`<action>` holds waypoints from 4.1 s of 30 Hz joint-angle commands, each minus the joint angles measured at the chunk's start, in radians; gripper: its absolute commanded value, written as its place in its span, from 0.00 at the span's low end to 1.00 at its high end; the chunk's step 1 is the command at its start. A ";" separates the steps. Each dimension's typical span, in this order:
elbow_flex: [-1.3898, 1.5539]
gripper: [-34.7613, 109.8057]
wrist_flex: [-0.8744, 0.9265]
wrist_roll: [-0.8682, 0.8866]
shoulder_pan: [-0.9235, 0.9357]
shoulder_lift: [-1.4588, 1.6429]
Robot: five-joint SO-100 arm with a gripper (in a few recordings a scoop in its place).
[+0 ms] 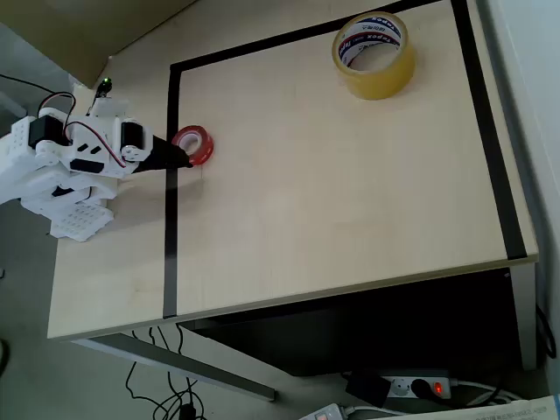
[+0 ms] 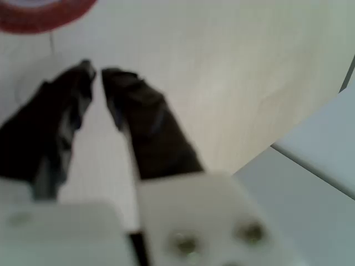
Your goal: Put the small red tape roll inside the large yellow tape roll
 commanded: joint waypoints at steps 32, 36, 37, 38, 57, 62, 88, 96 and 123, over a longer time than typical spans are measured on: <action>-0.003 0.24 0.183 0.035 0.216 0.026; -0.005 0.24 0.181 -0.117 0.209 0.025; -0.017 0.24 0.175 -0.115 0.233 0.025; -0.055 0.24 0.192 -0.112 0.267 0.025; -1.097 0.24 0.230 -0.123 0.299 -0.790; -1.223 0.24 0.281 -0.250 0.212 -1.069; -1.887 0.26 0.752 -0.647 0.060 -1.531; -1.646 0.26 0.752 -0.670 -0.092 -1.489; -1.103 0.36 0.681 -0.761 -0.196 -1.236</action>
